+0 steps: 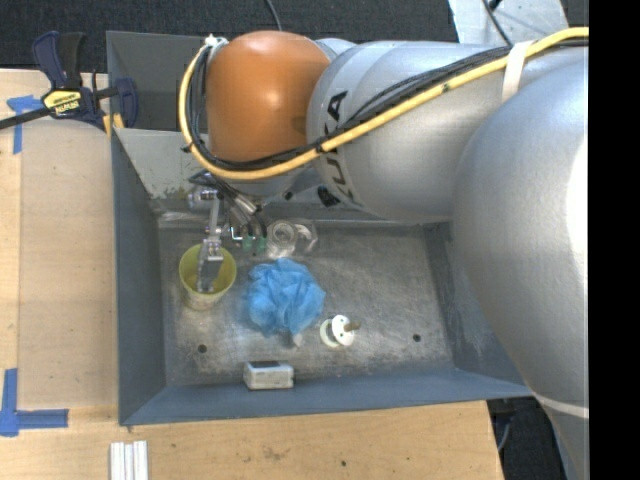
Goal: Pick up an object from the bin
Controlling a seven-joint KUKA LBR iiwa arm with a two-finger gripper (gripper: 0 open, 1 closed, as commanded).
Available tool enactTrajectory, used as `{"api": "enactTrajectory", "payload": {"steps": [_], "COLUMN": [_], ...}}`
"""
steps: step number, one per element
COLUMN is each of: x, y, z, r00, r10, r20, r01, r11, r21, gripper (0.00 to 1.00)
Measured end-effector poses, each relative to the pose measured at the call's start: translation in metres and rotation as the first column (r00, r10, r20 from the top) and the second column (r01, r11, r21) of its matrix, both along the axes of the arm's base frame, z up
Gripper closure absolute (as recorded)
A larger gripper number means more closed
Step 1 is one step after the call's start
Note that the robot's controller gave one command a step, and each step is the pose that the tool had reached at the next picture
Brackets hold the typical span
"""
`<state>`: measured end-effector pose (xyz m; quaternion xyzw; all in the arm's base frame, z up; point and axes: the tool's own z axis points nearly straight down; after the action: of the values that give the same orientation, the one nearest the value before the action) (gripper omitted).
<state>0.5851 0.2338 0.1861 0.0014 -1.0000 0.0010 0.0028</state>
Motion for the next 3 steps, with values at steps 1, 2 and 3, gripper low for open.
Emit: {"api": "enactTrajectory", "payload": {"steps": [1, 2, 3], "x": [0.002, 0.019, -0.01], "y": [-0.001, -0.014, -0.023], "z": [0.005, -0.044, -0.099], "r00": [1.0, 1.0, 0.991], "r10": [-0.002, 0.0, -0.135], "r20": [0.008, 0.015, 0.008], "r01": [0.002, 0.0, 0.135], "r11": [1.0, 1.0, 0.991], "r21": [0.003, 0.006, 0.003], "gripper": [0.0, 0.0, 0.0]}}
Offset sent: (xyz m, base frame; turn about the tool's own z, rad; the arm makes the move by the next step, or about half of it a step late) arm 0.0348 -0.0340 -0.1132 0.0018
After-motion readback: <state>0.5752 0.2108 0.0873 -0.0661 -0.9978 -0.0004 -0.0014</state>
